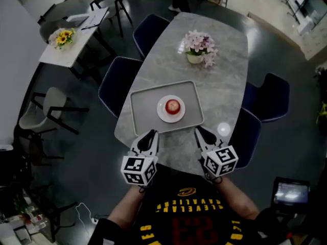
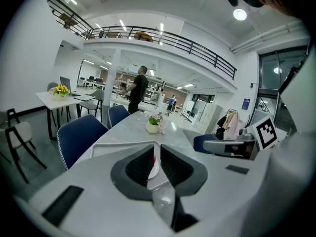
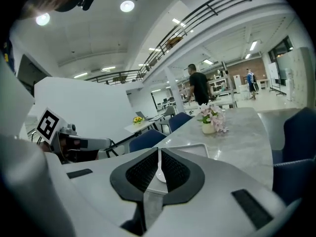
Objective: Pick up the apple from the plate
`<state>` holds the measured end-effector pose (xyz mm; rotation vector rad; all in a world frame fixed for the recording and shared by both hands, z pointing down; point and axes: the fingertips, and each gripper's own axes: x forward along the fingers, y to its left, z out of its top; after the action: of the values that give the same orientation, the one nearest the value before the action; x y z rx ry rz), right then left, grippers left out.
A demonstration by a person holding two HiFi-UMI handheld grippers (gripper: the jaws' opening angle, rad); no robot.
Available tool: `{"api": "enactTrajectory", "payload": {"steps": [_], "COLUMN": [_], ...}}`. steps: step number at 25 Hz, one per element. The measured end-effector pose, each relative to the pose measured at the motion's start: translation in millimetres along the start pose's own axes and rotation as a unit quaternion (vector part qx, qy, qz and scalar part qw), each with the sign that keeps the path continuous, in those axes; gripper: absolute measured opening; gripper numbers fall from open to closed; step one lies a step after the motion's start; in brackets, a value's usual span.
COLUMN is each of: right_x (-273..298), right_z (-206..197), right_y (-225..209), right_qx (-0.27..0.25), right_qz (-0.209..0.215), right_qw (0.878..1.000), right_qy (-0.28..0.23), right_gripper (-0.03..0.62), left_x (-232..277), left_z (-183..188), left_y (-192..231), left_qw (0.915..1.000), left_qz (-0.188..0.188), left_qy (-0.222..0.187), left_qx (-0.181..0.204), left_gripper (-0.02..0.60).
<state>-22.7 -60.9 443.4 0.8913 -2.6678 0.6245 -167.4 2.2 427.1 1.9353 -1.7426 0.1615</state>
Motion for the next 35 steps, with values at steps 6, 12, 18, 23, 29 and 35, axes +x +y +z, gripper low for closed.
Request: {"api": "enactTrajectory", "payload": {"steps": [6,12,18,23,29,35], "right_x": [44,103,137,149,156,166], "right_z": [-17,-58,-110,-132,-139,-142], "right_y": [-43,-74,-87,-98,-104,-111], "right_qx": [0.049,0.089,0.125,0.138,0.162,0.193], "right_qz": [-0.072,-0.089,-0.095,-0.109,-0.118,-0.113], "right_qw": [0.996,0.986,0.971,0.961,0.955,0.949], "right_qy": [0.02,0.107,0.18,0.211,0.22,0.224], "right_gripper": [0.055,0.055,0.055,0.055,0.055,0.055], "left_x": [60,120,158,180,194,208], "left_z": [-17,-56,-91,-109,-119,-130], "left_y": [60,102,120,118,119,124], "left_qw": [0.9955,0.9747,0.9582,0.9487,0.9411,0.931], "left_qz": [-0.036,-0.09,-0.094,-0.101,-0.102,-0.096], "left_qy": [0.081,0.196,0.257,0.28,0.3,0.319], "left_qx": [-0.031,-0.058,-0.083,-0.108,-0.118,-0.15], "left_gripper": [0.077,0.077,0.077,0.077,0.077,0.077]}}
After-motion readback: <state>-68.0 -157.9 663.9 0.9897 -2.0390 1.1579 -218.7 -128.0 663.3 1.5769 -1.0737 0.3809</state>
